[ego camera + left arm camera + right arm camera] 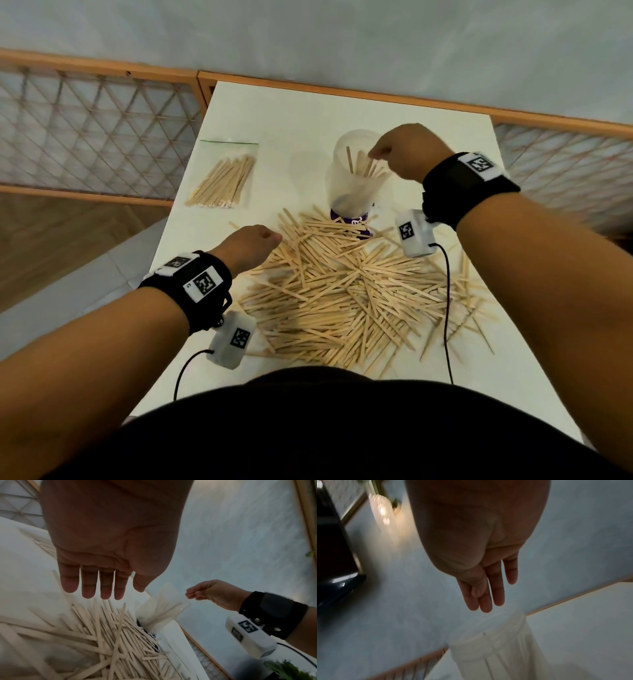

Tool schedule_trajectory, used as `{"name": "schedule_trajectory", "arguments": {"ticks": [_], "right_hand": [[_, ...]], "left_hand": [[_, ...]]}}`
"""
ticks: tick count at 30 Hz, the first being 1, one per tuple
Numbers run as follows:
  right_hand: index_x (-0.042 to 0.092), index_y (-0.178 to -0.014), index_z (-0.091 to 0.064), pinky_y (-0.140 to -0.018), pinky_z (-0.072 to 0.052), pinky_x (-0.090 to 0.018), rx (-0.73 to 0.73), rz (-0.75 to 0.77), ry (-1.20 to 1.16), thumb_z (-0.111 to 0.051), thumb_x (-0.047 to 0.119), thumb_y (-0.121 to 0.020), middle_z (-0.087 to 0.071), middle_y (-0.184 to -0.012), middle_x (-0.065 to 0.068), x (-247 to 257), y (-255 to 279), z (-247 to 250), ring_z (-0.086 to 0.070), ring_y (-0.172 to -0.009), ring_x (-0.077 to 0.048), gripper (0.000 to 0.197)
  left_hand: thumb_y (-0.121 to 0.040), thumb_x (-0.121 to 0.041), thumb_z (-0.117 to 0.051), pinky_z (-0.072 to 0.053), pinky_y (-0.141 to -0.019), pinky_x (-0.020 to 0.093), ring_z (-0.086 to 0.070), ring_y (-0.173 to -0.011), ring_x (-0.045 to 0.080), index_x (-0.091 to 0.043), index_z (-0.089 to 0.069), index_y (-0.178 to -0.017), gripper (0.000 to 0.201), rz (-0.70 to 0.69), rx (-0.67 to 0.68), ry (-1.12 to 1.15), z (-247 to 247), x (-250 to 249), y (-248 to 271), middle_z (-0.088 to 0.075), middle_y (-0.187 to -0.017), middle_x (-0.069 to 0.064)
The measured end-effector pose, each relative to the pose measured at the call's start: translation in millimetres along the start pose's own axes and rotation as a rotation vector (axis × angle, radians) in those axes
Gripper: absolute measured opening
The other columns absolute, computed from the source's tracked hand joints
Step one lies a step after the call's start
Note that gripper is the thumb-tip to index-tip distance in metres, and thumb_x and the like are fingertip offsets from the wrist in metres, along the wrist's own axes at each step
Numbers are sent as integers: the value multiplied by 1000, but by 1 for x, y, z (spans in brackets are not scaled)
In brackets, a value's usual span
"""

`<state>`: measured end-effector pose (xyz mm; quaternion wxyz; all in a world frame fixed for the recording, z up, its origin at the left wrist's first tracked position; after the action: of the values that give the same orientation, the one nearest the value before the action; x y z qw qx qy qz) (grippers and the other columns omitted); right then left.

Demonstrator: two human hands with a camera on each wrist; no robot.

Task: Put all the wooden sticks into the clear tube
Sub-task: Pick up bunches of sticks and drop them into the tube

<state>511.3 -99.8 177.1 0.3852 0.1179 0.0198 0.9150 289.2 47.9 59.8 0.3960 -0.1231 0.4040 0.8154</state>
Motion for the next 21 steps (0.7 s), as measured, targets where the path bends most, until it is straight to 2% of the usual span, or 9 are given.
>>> {"name": "schedule_trajectory", "arguments": {"ticks": [1,4,6,9,12,14,17,19,21], "right_hand": [[13,-117,-68,-97,-38,-25,-60,-31,-92,-48,3,-94,-65,-124,-6,-7,7,9,-55,-118,-22,32],[14,-113,-70,-89,-36,-17,-193,-116,-280,-55,14,-94,-68,-118,-3,-28,41,20,-57,-113,-17,24],[16,-111,-71,-87,-36,-16,-207,-178,-358,-57,19,-94,-68,-116,-2,-40,65,11,-58,-110,-14,23],[15,-113,-69,-86,-39,-22,-56,-237,-331,-57,23,-93,-67,-115,-1,-52,96,-31,-57,-100,-13,24],[15,-119,-65,-95,-41,-30,178,-273,-231,-62,29,-91,-64,-122,-4,-61,125,-90,-56,-112,-20,31],[15,-127,-59,-100,-38,-33,280,-300,-197,-64,33,-89,-57,-131,-7,-67,144,-123,-51,-121,-24,42],[18,-140,-46,-107,-36,-37,322,-319,-136,-72,39,-81,-43,-143,-12,-72,167,-158,-41,-131,-30,68],[21,-146,-36,-109,-34,-43,314,-298,-67,-78,46,-72,-36,-148,-12,-72,175,-173,-34,-134,-32,89],[23,-150,-24,-112,-30,-47,325,-291,-22,-81,51,-64,-26,-154,-11,-74,179,-186,-26,-139,-34,107]], "left_hand": [[-100,-40,-40,-33,-87,28,-50,-113,25,-11,-54,-128,43,-10,4,-29,-2,-1,-1,-54,-133,8],[-98,-42,-44,-36,-83,29,-52,-102,19,-14,-57,-122,40,-78,29,-130,-16,-6,-6,-57,-127,4],[-96,-44,-47,-39,-86,30,-54,-108,21,-16,-57,-124,41,-125,56,-232,-28,-11,-7,-55,-131,5],[-94,-47,-49,-39,-98,35,-49,-122,26,-17,-51,-133,49,-165,76,-387,-51,-16,-7,-44,-138,9],[-90,-45,-54,-43,-97,39,-49,-119,31,-14,-48,-132,52,-186,30,-441,-70,-18,-6,-43,-133,11],[-87,-48,-57,-43,-98,42,-47,-120,34,-12,-44,-134,60,-239,-19,-468,-80,-20,-4,-41,-133,12],[-76,-64,-63,-38,-105,45,-36,-131,35,-13,-30,-144,91,-250,22,-500,-97,-16,-2,-31,-147,12],[-65,-75,-64,-29,-112,49,-21,-141,36,-18,-11,-151,116,-242,86,-579,-109,-10,0,-13,-157,11],[-57,-81,-64,-19,-115,56,-2,-146,36,-26,8,-151,131,-228,149,-684,-121,-3,2,8,-160,8]]}}
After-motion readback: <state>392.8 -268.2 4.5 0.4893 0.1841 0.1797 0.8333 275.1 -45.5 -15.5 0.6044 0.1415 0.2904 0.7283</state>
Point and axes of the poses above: each hand's wrist, its own y-axis away from the middle knuckle, its own z-axis out of the back of the hand, x = y × z, the point moved 8 cm from there along -y, towards the middle knuckle
